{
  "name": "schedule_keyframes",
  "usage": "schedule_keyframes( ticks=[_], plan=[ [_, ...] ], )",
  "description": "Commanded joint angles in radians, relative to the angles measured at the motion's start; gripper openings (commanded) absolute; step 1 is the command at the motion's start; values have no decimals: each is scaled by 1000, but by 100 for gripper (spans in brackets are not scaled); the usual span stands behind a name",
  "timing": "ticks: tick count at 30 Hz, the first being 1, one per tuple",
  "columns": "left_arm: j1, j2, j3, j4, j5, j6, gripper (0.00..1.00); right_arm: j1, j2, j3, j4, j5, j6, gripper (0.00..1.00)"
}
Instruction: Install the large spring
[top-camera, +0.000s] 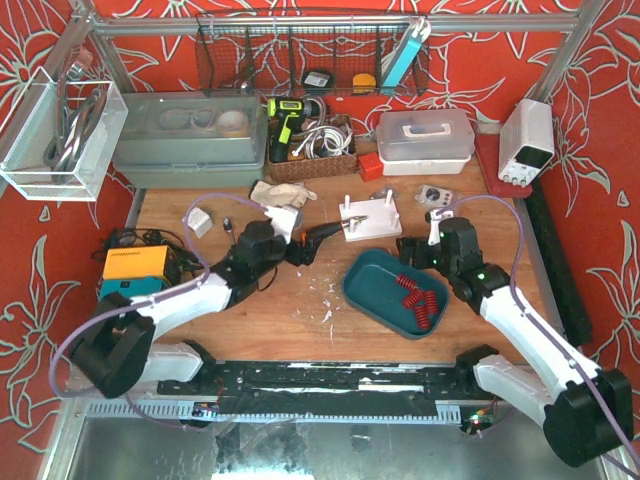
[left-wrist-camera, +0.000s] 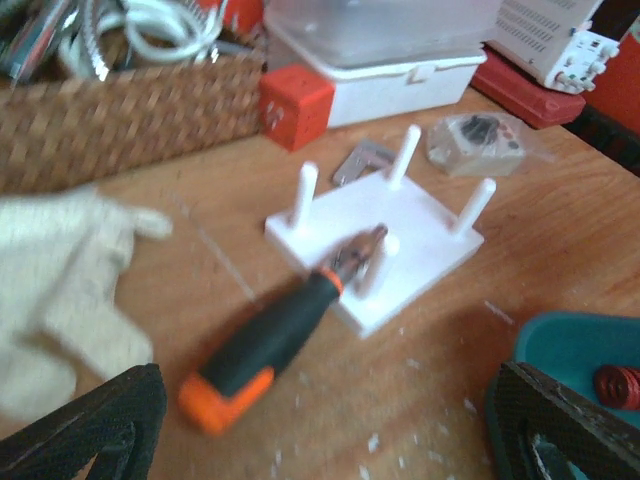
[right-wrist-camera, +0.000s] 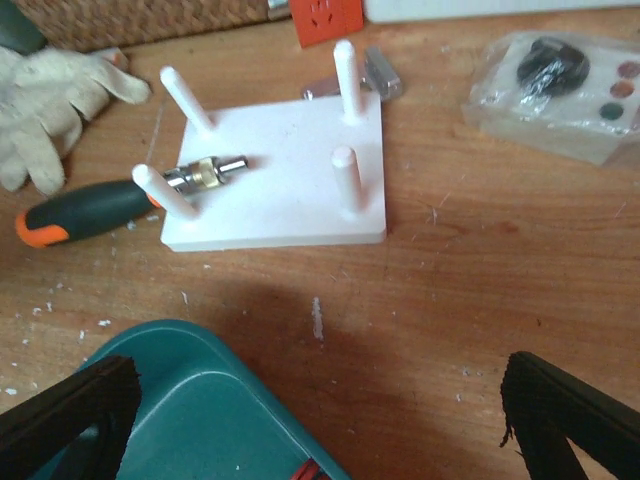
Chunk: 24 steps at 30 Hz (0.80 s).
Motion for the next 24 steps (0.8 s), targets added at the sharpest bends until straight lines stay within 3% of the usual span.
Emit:
schedule_keyframes(
  ticks=[1, 4, 9, 12, 18, 24],
  plan=[
    [-1, 133, 173, -72, 55, 240, 88, 8, -88, -71, 90, 1, -4, 99],
    [0, 262, 312, -195, 134, 371, 87, 8, -114, -94, 115, 8, -8, 99],
    [33, 469, 580, -467, 64, 637, 65, 9, -138, -111, 122, 44, -2, 99],
    [65, 530, 647, -522, 103, 770, 58, 9, -143, -111, 114, 71, 0, 99],
    [104, 586, 664, -508, 163, 906, 57, 9, -144, -103, 91, 87, 8, 99],
    [104, 683, 720, -541, 151, 939, 65, 9, -158, -119, 108, 91, 17, 99]
  ],
)
